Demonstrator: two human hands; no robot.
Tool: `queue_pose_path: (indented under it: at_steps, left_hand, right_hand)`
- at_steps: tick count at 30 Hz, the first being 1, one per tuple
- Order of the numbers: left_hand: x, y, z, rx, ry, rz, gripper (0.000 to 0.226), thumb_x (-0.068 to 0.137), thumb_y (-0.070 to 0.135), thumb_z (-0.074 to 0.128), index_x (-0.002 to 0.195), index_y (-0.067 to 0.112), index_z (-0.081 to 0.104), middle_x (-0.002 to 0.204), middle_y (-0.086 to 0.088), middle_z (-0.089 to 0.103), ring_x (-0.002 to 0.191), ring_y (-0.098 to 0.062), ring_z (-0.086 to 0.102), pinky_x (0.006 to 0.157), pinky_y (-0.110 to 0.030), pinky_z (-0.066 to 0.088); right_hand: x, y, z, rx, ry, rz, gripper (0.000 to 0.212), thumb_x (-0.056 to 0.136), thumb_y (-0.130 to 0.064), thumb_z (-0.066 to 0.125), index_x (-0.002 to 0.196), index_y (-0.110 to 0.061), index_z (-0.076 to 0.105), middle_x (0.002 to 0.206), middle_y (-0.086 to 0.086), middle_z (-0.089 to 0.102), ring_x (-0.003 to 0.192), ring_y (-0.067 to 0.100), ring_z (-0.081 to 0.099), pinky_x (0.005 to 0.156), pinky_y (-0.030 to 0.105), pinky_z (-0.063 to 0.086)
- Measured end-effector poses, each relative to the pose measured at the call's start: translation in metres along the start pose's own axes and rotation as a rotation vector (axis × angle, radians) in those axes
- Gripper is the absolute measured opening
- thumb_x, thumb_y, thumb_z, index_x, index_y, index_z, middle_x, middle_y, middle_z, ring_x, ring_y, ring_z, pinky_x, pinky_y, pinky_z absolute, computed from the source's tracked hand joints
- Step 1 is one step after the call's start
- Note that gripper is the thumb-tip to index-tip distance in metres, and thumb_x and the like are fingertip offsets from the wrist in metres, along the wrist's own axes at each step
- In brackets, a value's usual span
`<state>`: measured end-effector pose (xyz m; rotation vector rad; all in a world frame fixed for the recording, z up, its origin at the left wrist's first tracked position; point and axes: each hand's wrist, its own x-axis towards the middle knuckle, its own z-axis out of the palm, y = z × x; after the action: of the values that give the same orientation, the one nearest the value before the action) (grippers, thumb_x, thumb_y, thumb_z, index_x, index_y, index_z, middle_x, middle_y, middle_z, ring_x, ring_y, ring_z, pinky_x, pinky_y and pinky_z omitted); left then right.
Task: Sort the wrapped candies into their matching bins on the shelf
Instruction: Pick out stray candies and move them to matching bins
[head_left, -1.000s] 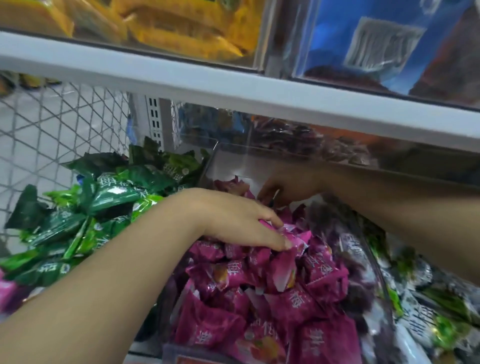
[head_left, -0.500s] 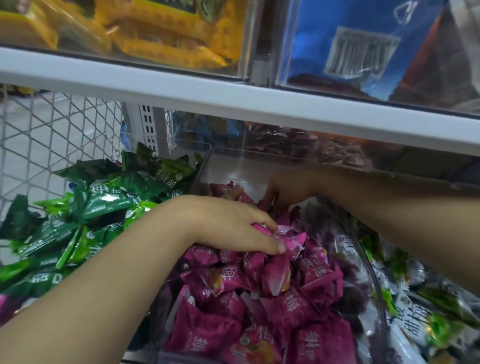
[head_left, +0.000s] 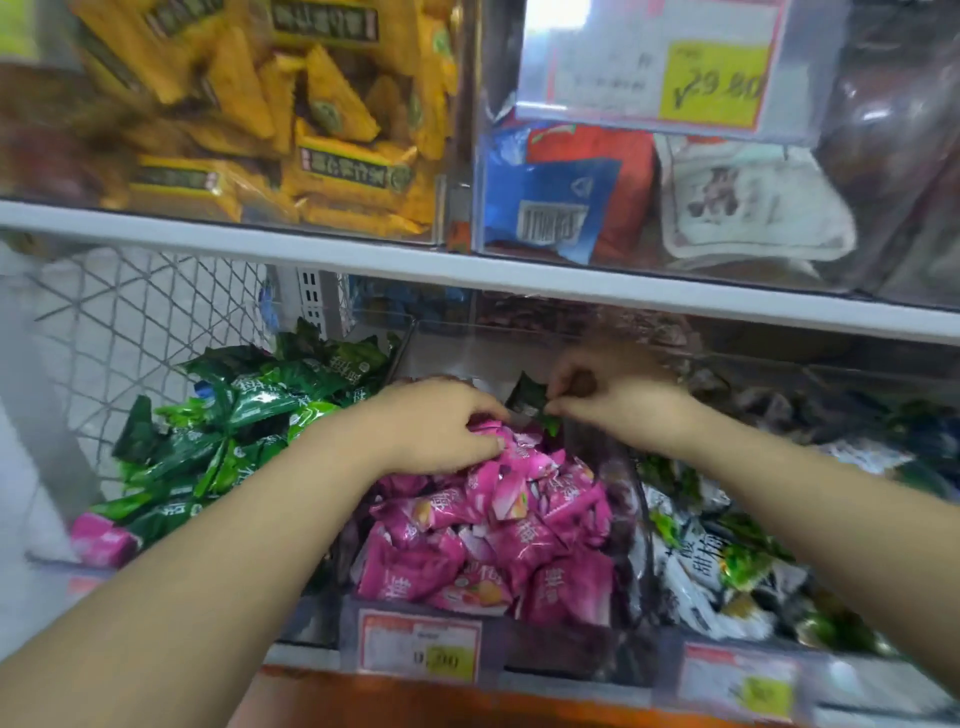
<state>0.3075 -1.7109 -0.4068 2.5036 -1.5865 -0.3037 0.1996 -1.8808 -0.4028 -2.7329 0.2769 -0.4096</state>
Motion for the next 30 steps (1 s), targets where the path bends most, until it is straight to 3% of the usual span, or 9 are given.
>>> queue_pose_path:
  at_steps: [4, 7, 10, 12, 15, 17, 21, 27, 30]
  left_hand:
    - [-0.046, -0.002, -0.008, -0.074, 0.145, -0.079, 0.040, 0.092, 0.039, 0.051, 0.132, 0.042, 0.048, 0.132, 0.014, 0.053, 0.115, -0.012, 0.053, 0.097, -0.029, 0.044]
    - [-0.082, -0.012, -0.008, -0.132, 0.273, -0.131, 0.038, 0.094, 0.032, 0.050, 0.131, 0.039, 0.050, 0.126, 0.015, 0.054, 0.105, -0.008, 0.053, 0.089, -0.027, 0.046]
    - [-0.111, -0.029, 0.003, -0.213, 0.437, -0.200, 0.034, 0.094, 0.028, 0.052, 0.127, 0.036, 0.055, 0.130, 0.015, 0.055, 0.115, -0.009, 0.053, 0.097, -0.034, 0.046]
    - [-0.126, -0.040, 0.011, -0.317, 0.561, -0.220, 0.031, 0.093, 0.022, 0.054, 0.121, 0.033, 0.060, 0.122, 0.016, 0.059, 0.111, -0.006, 0.055, 0.097, -0.034, 0.046]
    - [-0.143, -0.055, 0.018, -0.428, 0.732, -0.237, 0.030, 0.091, 0.013, 0.056, 0.114, 0.028, 0.066, 0.109, 0.019, 0.061, 0.106, -0.002, 0.056, 0.097, -0.026, 0.043]
    - [-0.150, -0.065, 0.018, -0.397, 0.806, -0.269, 0.029, 0.091, 0.013, 0.056, 0.114, 0.028, 0.066, 0.112, 0.017, 0.062, 0.109, -0.005, 0.055, 0.096, -0.026, 0.041]
    - [-0.150, -0.080, 0.025, -0.288, 0.747, -0.326, 0.032, 0.091, 0.022, 0.057, 0.121, 0.032, 0.061, 0.131, 0.009, 0.054, 0.125, -0.015, 0.044, 0.109, -0.045, 0.030]
    - [-0.138, -0.081, 0.031, -0.133, 0.536, -0.379, 0.047, 0.095, 0.043, 0.044, 0.141, 0.046, 0.032, 0.154, 0.015, 0.020, 0.145, -0.013, 0.007, 0.117, -0.051, 0.004]
    - [-0.136, -0.080, 0.029, -0.131, 0.523, -0.384, 0.048, 0.096, 0.044, 0.042, 0.142, 0.047, 0.028, 0.156, 0.015, 0.017, 0.145, -0.013, 0.003, 0.117, -0.054, 0.000]
  right_hand:
    - [-0.028, -0.020, -0.003, -0.012, 0.078, -0.060, 0.021, 0.085, -0.010, 0.064, 0.082, -0.027, 0.052, 0.071, -0.020, 0.050, 0.067, 0.003, 0.046, 0.063, 0.011, 0.034]
    - [-0.035, -0.046, -0.002, -0.004, 0.078, -0.150, 0.033, 0.083, -0.002, 0.061, 0.075, -0.032, 0.053, 0.077, -0.016, 0.058, 0.080, 0.010, 0.056, 0.076, 0.025, 0.041]
    - [-0.032, -0.075, 0.007, -0.015, 0.040, -0.253, 0.028, 0.081, 0.004, 0.062, 0.076, -0.023, 0.068, 0.086, -0.007, 0.058, 0.086, 0.013, 0.058, 0.079, 0.019, 0.037]
    - [-0.028, -0.096, 0.014, -0.012, 0.025, -0.275, 0.021, 0.082, 0.003, 0.062, 0.082, -0.015, 0.073, 0.090, -0.007, 0.054, 0.086, 0.010, 0.056, 0.079, 0.013, 0.034]
    - [-0.018, -0.119, 0.030, -0.002, 0.033, -0.302, 0.019, 0.085, 0.000, 0.061, 0.089, -0.014, 0.074, 0.093, -0.007, 0.052, 0.087, 0.010, 0.055, 0.082, 0.015, 0.037]
    - [-0.009, -0.130, 0.041, -0.008, 0.018, -0.298, 0.020, 0.088, -0.006, 0.059, 0.101, -0.015, 0.072, 0.104, -0.004, 0.052, 0.094, 0.012, 0.054, 0.088, 0.019, 0.039]
    - [0.018, -0.140, 0.060, -0.170, -0.023, -0.218, 0.039, 0.095, -0.020, 0.052, 0.133, -0.015, 0.052, 0.143, 0.006, 0.040, 0.129, 0.023, 0.042, 0.108, 0.030, 0.032]
    - [0.056, -0.151, 0.074, -0.128, -0.371, -0.152, 0.048, 0.102, -0.027, 0.033, 0.148, -0.015, 0.027, 0.156, 0.007, 0.020, 0.143, 0.018, 0.021, 0.110, 0.018, 0.015]
    - [0.060, -0.151, 0.068, -0.033, -0.376, -0.114, 0.046, 0.103, -0.027, 0.029, 0.149, -0.025, 0.024, 0.156, 0.001, 0.021, 0.142, 0.016, 0.023, 0.107, 0.018, 0.019]
